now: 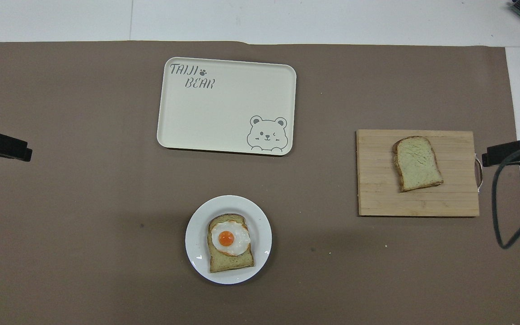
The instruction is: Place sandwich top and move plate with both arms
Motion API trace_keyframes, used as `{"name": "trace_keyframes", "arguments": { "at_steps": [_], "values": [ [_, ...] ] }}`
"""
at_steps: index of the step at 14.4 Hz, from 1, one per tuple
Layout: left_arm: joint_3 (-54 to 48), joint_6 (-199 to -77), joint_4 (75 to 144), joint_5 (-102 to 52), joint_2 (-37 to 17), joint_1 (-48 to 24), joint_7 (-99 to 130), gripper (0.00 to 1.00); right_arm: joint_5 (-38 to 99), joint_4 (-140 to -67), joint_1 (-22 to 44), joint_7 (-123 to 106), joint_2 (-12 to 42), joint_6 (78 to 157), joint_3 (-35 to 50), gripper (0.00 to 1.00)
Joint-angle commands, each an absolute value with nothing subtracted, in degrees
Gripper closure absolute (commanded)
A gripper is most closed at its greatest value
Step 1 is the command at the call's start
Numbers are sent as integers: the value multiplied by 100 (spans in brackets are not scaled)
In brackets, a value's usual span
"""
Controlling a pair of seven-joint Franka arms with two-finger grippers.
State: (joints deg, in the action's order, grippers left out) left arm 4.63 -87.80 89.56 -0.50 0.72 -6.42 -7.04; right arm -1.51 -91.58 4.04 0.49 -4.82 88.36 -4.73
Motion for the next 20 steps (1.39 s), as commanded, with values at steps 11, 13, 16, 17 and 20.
{"name": "trace_keyframes", "arguments": {
  "at_steps": [11,13,16,17,20],
  "values": [
    [448,-8640,8798,35,-9,-615,-721,0,-141,-9229,264,-150,-519,9018,-439,0],
    [448,-8640,8798,35,0,-615,-721,0,-158,-9229,272,-150,-527,8974,-413,0],
    [448,-8640,8798,35,-9,-615,-721,0,-229,-9316,255,-167,-580,8973,-431,0],
    [448,-8640,8798,35,0,-615,-721,0,-229,-9395,255,-158,-615,8982,-431,0],
    [448,-8640,8798,35,-9,-615,-721,0,-229,-9422,255,-149,-598,9061,-431,0]
  ]
}}
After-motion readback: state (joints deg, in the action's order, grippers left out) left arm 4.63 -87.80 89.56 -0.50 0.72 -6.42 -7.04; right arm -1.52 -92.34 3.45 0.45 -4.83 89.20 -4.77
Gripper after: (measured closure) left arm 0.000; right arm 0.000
